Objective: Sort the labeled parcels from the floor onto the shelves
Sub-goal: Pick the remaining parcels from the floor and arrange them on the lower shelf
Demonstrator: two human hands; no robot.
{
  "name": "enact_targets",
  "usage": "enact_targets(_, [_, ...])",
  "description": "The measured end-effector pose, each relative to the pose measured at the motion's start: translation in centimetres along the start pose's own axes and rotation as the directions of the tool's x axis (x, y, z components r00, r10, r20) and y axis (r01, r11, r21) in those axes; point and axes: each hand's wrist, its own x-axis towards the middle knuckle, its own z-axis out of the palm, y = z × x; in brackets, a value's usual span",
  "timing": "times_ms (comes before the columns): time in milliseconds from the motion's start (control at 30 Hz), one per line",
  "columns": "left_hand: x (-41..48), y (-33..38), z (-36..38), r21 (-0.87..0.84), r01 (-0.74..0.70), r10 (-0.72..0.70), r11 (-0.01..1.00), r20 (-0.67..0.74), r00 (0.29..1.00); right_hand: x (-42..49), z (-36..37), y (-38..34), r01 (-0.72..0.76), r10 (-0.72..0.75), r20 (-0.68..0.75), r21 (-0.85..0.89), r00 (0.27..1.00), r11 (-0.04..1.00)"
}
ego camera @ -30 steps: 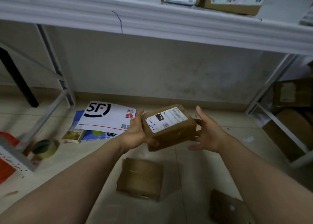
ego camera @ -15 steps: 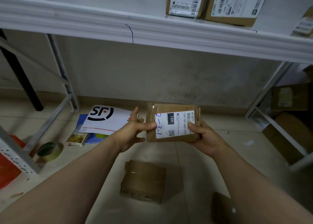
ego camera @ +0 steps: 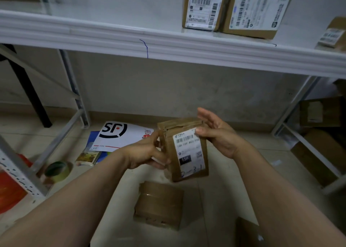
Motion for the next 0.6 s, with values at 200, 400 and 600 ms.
enact_targets(200, [-1.0,1.7,-0.7,-0.239,-0.134,0.129,0.962,-0.036,0.991,-0.2,1.6,-1.4,-0.132,0.142,0.211,-0.060,0.967,0.989])
enact_targets(400, [-4.9,4.4,-4.7,-0.192,-0.031,0.078,0.981,0.238,0.968,-1.7,2.5,-5.9,-0.053,0.146,0.411,-0.229,0.900,0.972])
enact_targets(600, [-12.5,12.7,-7.3,-0.036,-0.442,0.424,0.896,0.364,0.829,-3.5,6.5,-13.2,0.223,-0.121,0.554,-0.121,0.823,0.967])
